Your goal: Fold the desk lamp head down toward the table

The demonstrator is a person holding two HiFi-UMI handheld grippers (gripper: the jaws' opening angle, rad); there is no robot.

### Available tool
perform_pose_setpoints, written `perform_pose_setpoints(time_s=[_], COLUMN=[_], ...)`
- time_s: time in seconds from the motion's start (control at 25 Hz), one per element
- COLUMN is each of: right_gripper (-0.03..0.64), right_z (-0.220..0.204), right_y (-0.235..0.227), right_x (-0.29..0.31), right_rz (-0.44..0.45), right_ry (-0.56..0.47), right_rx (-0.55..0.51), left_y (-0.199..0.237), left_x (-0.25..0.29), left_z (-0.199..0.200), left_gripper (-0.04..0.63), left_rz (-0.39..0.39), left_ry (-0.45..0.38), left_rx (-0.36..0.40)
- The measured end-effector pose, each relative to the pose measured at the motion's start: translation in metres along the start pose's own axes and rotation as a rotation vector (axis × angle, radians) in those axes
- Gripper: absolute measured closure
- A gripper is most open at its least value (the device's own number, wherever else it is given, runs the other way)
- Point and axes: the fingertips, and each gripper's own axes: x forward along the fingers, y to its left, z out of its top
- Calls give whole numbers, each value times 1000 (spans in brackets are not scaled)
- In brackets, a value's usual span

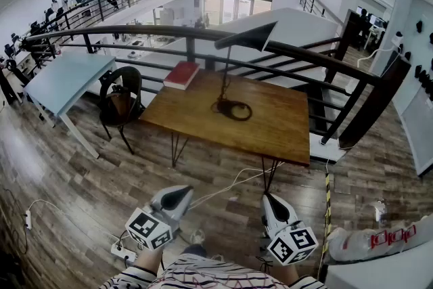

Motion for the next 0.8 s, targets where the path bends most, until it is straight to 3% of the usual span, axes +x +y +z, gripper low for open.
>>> perform_pose_setpoints(time_s=[0.24,0.28,0.32,0.36,0.44,0.56,0.8], right_gripper=[611,560,471,437,433,355,334], right_z=[7,9,10,12,16,24,46], right_y=[-2,-3,-5,-7,-13,-19,-36], right_x=[2,4,6,9,17,34,89], right_rz=[9,17,19,16,6,-7,-44], right_ry=[-38,-41,-43,-45,-48,-52,-73], right_rx=[-31,-32,-34,-41,-55,-57,-73], left_y=[4,5,7,9,16,32,89], left_x=[0,5,10,16,28,44,80], left_z=[5,4,3,2,1,3,14], left_gripper=[591,551,449,402,400,383,350], left_rz=[36,34,32,30,21,4,-18], left_ry=[-67,-66,-63,-60,-63,-66,-55], left_rx=[-9,-13,-14,-13,-12,-7,0])
